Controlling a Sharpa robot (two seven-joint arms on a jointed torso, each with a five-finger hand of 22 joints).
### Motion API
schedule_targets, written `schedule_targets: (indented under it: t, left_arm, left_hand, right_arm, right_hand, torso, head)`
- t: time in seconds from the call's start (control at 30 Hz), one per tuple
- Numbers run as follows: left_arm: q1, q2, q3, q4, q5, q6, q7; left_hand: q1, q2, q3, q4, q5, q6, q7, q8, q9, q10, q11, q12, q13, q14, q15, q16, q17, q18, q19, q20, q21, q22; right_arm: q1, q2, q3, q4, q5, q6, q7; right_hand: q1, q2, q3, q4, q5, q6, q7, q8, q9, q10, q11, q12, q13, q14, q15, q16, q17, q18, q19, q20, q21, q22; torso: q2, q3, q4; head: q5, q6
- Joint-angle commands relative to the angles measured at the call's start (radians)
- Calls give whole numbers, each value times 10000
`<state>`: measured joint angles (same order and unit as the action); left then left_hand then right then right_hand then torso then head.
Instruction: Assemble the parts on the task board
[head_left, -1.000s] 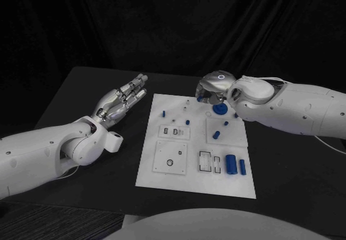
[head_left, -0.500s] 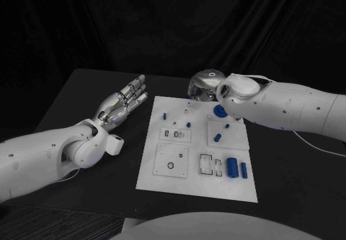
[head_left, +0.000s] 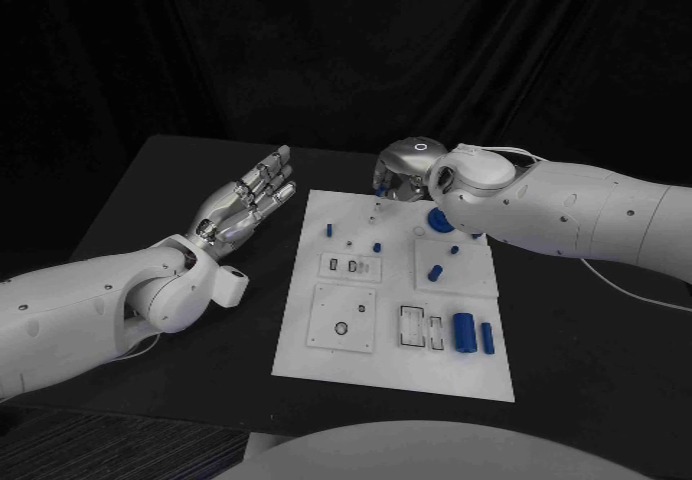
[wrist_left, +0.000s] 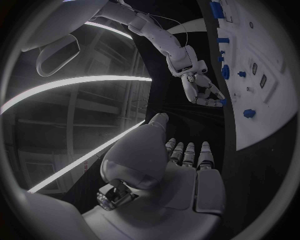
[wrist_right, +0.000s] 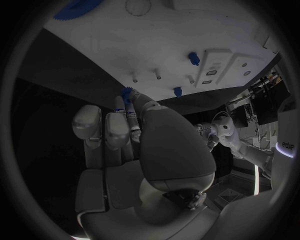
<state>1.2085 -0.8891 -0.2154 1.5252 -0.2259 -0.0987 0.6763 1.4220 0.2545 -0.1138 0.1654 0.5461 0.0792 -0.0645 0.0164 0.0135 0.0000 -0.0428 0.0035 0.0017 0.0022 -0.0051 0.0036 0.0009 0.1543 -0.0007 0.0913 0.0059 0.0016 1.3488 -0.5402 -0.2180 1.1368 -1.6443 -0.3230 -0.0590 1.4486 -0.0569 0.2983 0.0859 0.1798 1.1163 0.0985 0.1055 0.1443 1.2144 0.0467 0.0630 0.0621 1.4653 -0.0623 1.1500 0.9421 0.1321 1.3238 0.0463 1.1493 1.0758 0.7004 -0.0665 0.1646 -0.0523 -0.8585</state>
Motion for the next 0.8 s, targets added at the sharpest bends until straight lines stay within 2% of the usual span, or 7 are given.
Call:
schedule_targets:
  t: [0.03, 0.1, 0.33, 0.47, 0.67, 0.8]
  left_arm:
    - [25, 17, 9, 19, -15, 101, 339]
    - [25, 21, 9, 14, -15, 99, 338]
    - [25, 24, 9, 2, -15, 122, 313]
    - [25, 23, 9, 11, -15, 140, 287]
    - [25, 21, 9, 14, -15, 150, 268]
    - [25, 19, 9, 13, -15, 164, 242]
  left_hand:
    - [-103, 27, 24, -14, 53, -37, 56, -29, 2, 0, 13, -35, -17, -22, 18, -36, -9, 148, 7, 51, -59, -16]
    - [-117, 23, 40, -31, 55, -72, -58, -38, -5, 0, 73, -35, -17, -22, 31, -36, -9, 148, 7, 57, -59, -16]
    - [-127, 23, 50, -39, 56, -55, -65, -35, -2, 0, 82, -35, -17, -22, 38, -36, -9, 146, 7, 62, -59, -16]
    - [-146, 35, 99, -80, 67, 53, 200, -14, 17, 0, 7, -35, -17, -22, 18, -36, -9, 156, 7, 61, -59, -16]
    - [-152, 35, 118, -99, 66, 115, 278, -3, 27, 0, -12, -35, -17, -22, 14, -36, -9, 161, 7, 61, -59, -16]
    - [-163, 33, 134, -115, 66, 195, 356, 13, 40, 0, -12, -35, -17, -22, 14, -36, -9, 165, 7, 64, -59, -16]
  right_arm:
    - [-32, -18, 7, 4, 14, 234, -75]
    - [-44, -26, 7, 17, 14, 301, -85]
    - [-78, 3, 6, -2, 14, 435, -103]
    - [-118, 35, 6, -25, 14, 491, -93]
    - [-175, 85, 6, -79, 14, 523, -73]
    - [-208, 108, 6, -95, 14, 537, -56]
  right_hand:
    - [-29, -46, 18, 63, -41, -74, 2, -34, 1, -58, 11, -42, -9, -1, 58, -4, -10, -183, -9, 48, 66, 13]
    - [-30, -59, 30, 72, -45, -99, 12, -59, 1, -92, 23, -42, -9, -6, 69, 1, -1, -186, -12, 58, 72, 32]
    - [-28, -64, 41, 78, -47, -115, 17, -76, 1, -114, 29, -42, -9, -13, 76, -6, -11, -187, -15, 65, 77, 44]
    - [-23, -65, 48, 78, -46, -122, 19, -83, 1, -123, 30, -41, -8, -14, 79, 0, -1, -188, -17, 68, 78, 48]
    - [-17, -53, 62, 81, -43, -117, 21, -86, 5, -122, 30, -34, -5, -17, 83, 4, 5, -189, -18, 72, 82, 59]
    - [-17, -53, 62, 81, -43, -117, 21, -86, 5, -122, 30, -34, -5, -17, 83, 4, 5, -189, -18, 72, 82, 59]
  torso:
    - [2, -6, -11]
    - [5, -2, -5]
    - [5, -3, 0]
    - [5, -7, 1]
    - [10, -6, 24]
    - [7, -8, 10]
  head:
    - [-10, 10]
    - [-30, 6]
    - [-28, -71]
    - [-35, -84]
    - [-24, -121]
    - [-3, -133]
